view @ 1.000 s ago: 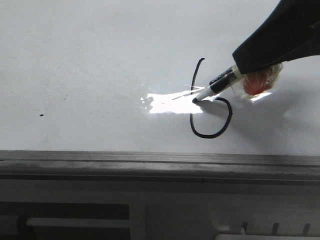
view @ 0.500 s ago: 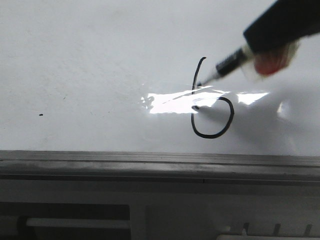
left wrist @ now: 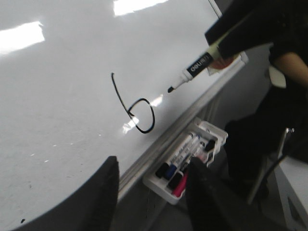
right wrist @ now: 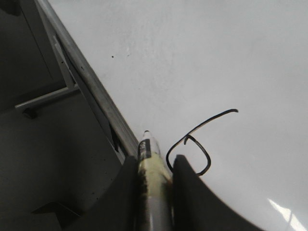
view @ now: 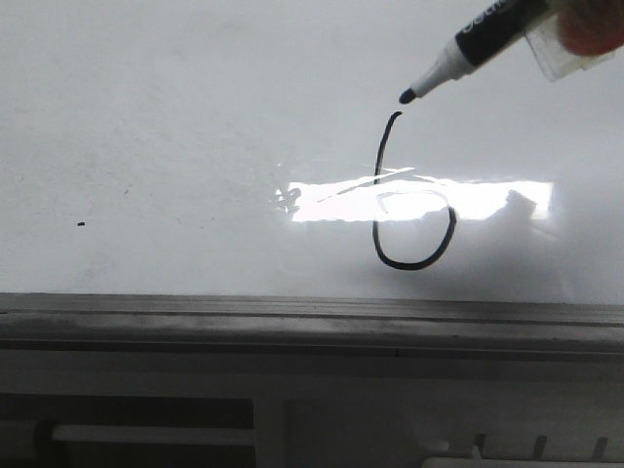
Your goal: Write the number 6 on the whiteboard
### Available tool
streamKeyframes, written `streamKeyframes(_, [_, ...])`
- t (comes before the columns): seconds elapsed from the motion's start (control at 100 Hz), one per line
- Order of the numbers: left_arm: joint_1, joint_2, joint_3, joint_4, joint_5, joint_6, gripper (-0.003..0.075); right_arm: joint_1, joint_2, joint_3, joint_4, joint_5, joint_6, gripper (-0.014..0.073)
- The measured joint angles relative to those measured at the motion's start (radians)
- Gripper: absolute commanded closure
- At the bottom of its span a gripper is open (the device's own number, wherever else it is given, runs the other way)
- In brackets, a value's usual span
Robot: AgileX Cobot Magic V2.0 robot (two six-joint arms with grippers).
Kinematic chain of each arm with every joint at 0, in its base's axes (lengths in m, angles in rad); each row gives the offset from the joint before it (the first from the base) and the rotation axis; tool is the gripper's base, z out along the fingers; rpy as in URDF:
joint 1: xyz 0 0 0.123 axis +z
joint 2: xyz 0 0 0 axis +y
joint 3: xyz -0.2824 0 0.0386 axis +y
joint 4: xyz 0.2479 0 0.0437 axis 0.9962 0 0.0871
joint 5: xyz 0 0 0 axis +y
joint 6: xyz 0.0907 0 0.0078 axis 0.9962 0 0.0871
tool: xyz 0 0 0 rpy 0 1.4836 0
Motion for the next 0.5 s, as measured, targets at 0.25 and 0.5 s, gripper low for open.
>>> streamKeyframes(0.25, [-0.092, 0.288, -0.18, 0.009, 0.112, 0.221, 0.0363, 0.116, 0.041, 0.0, 0.0, 0.002, -0.051, 0.0657])
streamKeyframes(0.5, [-0.178, 0.484, -0.307, 0.011, 0.114, 0.275, 0.0363, 0.236, 0.082, 0.0, 0.0, -0.004, -0.061, 0.0657])
